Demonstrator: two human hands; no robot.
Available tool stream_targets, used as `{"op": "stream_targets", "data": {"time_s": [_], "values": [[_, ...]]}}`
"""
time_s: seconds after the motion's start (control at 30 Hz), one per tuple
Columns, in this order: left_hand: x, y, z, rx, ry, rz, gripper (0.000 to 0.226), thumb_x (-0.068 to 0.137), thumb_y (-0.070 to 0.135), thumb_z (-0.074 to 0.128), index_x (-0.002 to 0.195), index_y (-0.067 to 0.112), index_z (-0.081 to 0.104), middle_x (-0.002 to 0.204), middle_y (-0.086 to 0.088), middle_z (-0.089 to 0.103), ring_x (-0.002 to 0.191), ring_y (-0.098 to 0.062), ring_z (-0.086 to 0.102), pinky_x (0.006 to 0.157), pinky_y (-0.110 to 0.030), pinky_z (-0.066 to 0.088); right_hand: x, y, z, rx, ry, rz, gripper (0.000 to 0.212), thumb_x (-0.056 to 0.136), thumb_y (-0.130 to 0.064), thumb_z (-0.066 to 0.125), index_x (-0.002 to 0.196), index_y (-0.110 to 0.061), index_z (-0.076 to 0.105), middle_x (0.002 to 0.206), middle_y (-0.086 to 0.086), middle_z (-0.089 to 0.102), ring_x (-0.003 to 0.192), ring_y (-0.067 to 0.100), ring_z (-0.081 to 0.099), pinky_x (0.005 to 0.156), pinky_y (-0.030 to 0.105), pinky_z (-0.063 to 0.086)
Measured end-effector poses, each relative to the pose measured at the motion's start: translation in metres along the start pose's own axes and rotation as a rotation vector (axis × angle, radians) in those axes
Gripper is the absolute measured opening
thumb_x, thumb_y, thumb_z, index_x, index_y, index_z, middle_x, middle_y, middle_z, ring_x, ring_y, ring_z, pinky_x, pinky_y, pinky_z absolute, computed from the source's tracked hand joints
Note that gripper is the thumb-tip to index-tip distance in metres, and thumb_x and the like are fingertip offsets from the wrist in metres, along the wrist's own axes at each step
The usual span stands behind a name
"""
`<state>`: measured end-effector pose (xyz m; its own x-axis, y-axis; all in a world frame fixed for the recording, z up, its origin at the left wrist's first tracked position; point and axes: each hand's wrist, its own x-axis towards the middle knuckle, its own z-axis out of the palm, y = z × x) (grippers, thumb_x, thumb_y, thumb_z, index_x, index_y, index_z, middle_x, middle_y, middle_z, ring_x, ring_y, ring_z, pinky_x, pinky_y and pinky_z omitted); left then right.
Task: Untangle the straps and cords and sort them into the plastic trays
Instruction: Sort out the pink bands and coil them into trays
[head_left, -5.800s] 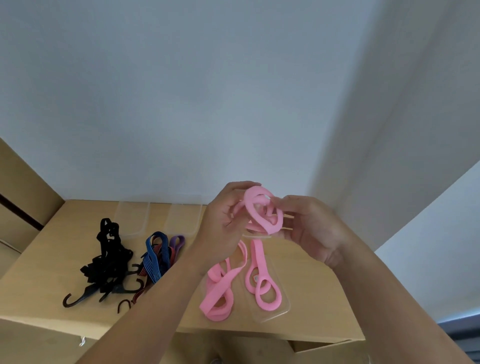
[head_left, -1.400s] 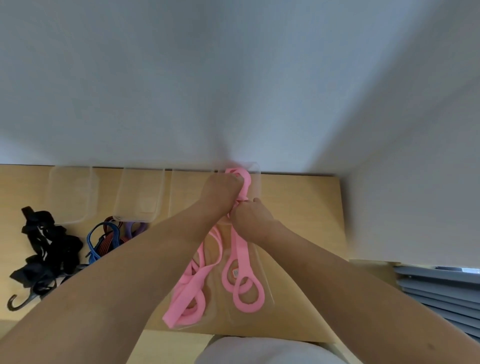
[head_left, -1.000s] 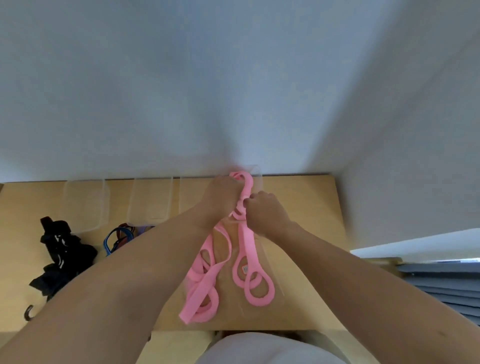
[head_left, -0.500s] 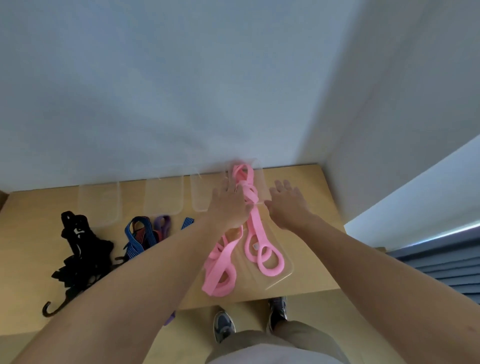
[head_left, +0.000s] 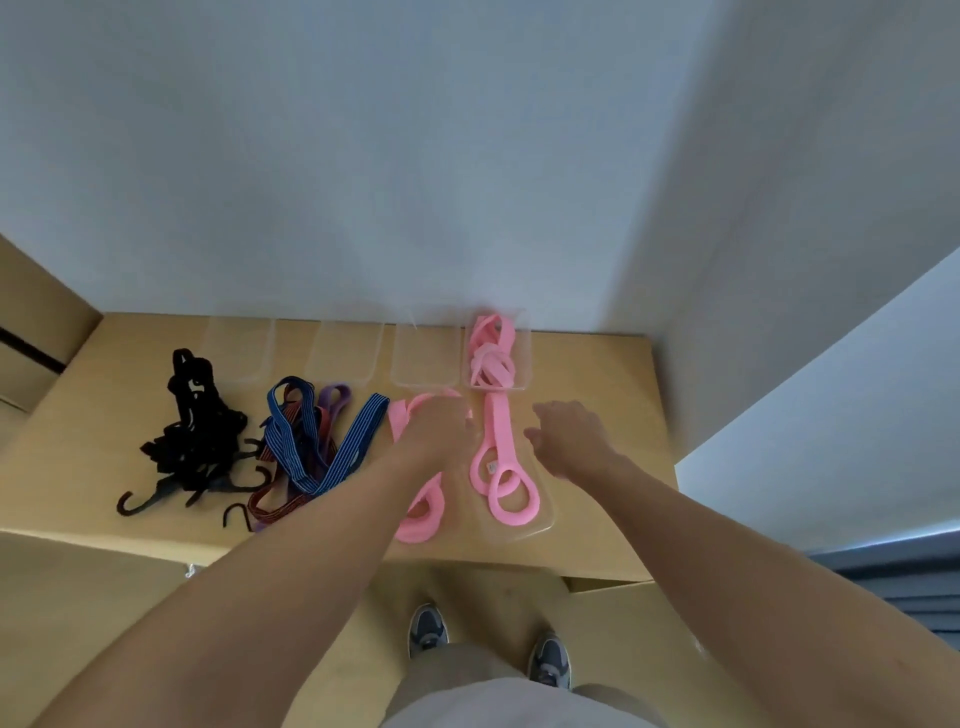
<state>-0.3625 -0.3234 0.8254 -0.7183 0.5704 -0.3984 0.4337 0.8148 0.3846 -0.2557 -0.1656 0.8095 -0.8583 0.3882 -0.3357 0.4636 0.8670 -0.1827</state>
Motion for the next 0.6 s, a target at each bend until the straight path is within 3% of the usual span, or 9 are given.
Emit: {"op": "stream_targets", "data": {"time_s": [0.1,0.17,0.27,0.33,0.4,0.53,0.6], "values": [[-0.007,0.005,0.024,-0.111,-0.01,-0.138,0.032,0.103,0.024,0.049,0.125,0.004,0.06,0.12,-0.012,0.064,0.109,-0.029,0.062,0.087,-0.033,0.048,-0.007,0.007,0.017,0.311,-0.073,0.049,0.042,0.101,-0.034,0.055,0.138,-0.016,0.056,0.134,0.006,0.063,0.122,0.027,0.058,0.097,0.039,0.049],[-0.013,0.006,0.043,-0.227,-0.025,-0.213,0.042,0.101,0.022,0.053,0.139,0.003,0.052,0.129,-0.014,0.061,0.111,-0.033,0.062,0.088,-0.033,0.049,-0.011,0.009,0.031,0.535,-0.137,0.126,0.044,0.098,-0.029,0.059,0.14,-0.013,0.056,0.139,0.006,0.059,0.124,0.026,0.057,0.1,0.037,0.047],[-0.021,0.0,0.073,-0.404,-0.076,-0.267,0.02,0.097,0.014,0.055,0.112,0.011,0.068,0.102,-0.011,0.07,0.081,-0.022,0.061,0.073,-0.034,0.05,-0.019,0.008,0.053,0.686,-0.187,0.212,0.047,0.097,-0.026,0.061,0.142,-0.011,0.053,0.14,0.008,0.059,0.121,0.026,0.059,0.101,0.037,0.049],[-0.025,0.001,0.084,-0.517,-0.08,-0.314,0.016,0.093,0.014,0.06,0.104,0.016,0.07,0.104,-0.013,0.072,0.083,-0.023,0.064,0.083,-0.04,0.057,-0.023,0.007,0.064,0.725,-0.177,0.235,0.046,0.097,-0.024,0.061,0.14,-0.01,0.054,0.135,0.009,0.061,0.118,0.026,0.061,0.1,0.038,0.051],[-0.029,0.008,0.088,-0.615,-0.098,-0.343,0.023,0.096,0.012,0.062,0.118,0.011,0.066,0.11,-0.011,0.071,0.094,-0.022,0.066,0.091,-0.04,0.058,-0.024,0.008,0.073,0.782,-0.145,0.269,0.041,0.095,-0.02,0.063,0.135,-0.01,0.058,0.129,0.009,0.063,0.113,0.026,0.062,0.098,0.04,0.053],[-0.031,0.02,0.085,-0.756,-0.085,-0.39,0.039,0.101,0.009,0.055,0.141,0.011,0.055,0.122,-0.008,0.067,0.105,-0.023,0.066,0.076,-0.031,0.059,-0.021,0.012,0.073,0.949,-0.095,0.354,0.041,0.091,-0.015,0.068,0.131,-0.009,0.062,0.127,0.008,0.065,0.112,0.024,0.062,0.096,0.036,0.052],[-0.03,0.024,0.083,-0.828,-0.041,-0.398,0.044,0.102,0.005,0.053,0.145,0.008,0.051,0.128,-0.007,0.062,0.107,-0.023,0.063,0.08,-0.035,0.061,-0.019,0.014,0.071,1.021,-0.083,0.356,0.042,0.089,-0.014,0.071,0.129,-0.008,0.063,0.125,0.007,0.065,0.114,0.024,0.062,0.1,0.037,0.051]]}}
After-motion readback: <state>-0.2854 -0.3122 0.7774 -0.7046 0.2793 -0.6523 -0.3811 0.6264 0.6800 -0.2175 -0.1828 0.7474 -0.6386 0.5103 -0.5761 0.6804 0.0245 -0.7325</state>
